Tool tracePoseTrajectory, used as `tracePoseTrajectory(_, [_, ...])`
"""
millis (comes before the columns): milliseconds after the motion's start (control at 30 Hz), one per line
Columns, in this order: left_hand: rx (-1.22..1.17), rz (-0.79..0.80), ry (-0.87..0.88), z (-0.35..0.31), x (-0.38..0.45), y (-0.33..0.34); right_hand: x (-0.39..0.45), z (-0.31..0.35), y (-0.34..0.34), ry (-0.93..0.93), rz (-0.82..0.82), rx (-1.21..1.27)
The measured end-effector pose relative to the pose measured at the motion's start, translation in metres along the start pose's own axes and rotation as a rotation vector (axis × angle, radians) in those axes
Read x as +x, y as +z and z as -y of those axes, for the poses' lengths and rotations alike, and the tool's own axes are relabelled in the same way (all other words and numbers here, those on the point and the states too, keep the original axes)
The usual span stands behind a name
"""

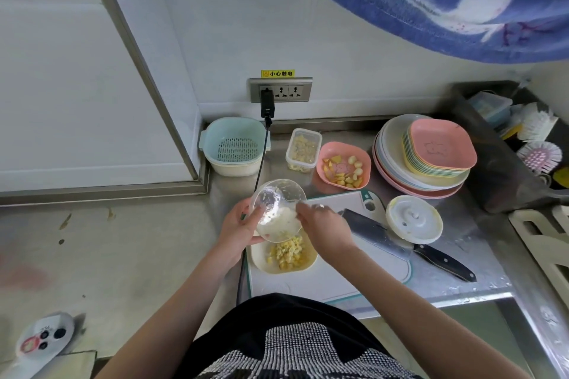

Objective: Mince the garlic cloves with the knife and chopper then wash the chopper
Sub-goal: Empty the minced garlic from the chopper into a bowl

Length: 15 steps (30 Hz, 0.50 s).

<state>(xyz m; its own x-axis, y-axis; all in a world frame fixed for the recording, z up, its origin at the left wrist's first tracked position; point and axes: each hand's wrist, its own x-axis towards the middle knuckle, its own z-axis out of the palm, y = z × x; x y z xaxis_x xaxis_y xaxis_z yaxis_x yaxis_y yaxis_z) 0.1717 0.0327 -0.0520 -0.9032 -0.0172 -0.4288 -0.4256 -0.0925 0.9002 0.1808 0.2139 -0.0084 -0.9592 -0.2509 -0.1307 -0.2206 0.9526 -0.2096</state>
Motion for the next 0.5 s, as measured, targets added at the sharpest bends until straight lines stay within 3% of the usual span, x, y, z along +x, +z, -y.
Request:
tracePoseTrajectory(67, [-0.022, 0.048, -0.026, 0.002, 0.001, 0.0, 0.012, 0.004, -0.012, 0.037, -0.108, 0.011])
tracePoseTrajectory(133, [-0.12, 0.092, -0.074, 0.001, 0.002, 0.001, 0.018, 0.011, -0.021, 0.037, -0.111, -0.023])
tracePoseTrajectory(233, [-0.328, 0.113, -0.149, -0.005, 0.004, 0.0, 0.014, 0.018, -0.022, 0.032, -0.001, -0.083])
tracePoseTrajectory(333, [-0.374, 0.148, -0.188, -0.009, 0.003, -0.002, 0.005, 0.02, -0.018, -0.011, 0.082, -0.067])
tracePoseTrajectory(500, [-0.478, 0.257, -0.232, -0.008, -0.002, 0.001, 0.016, 0.021, -0.032, 0.02, -0.102, -0.083])
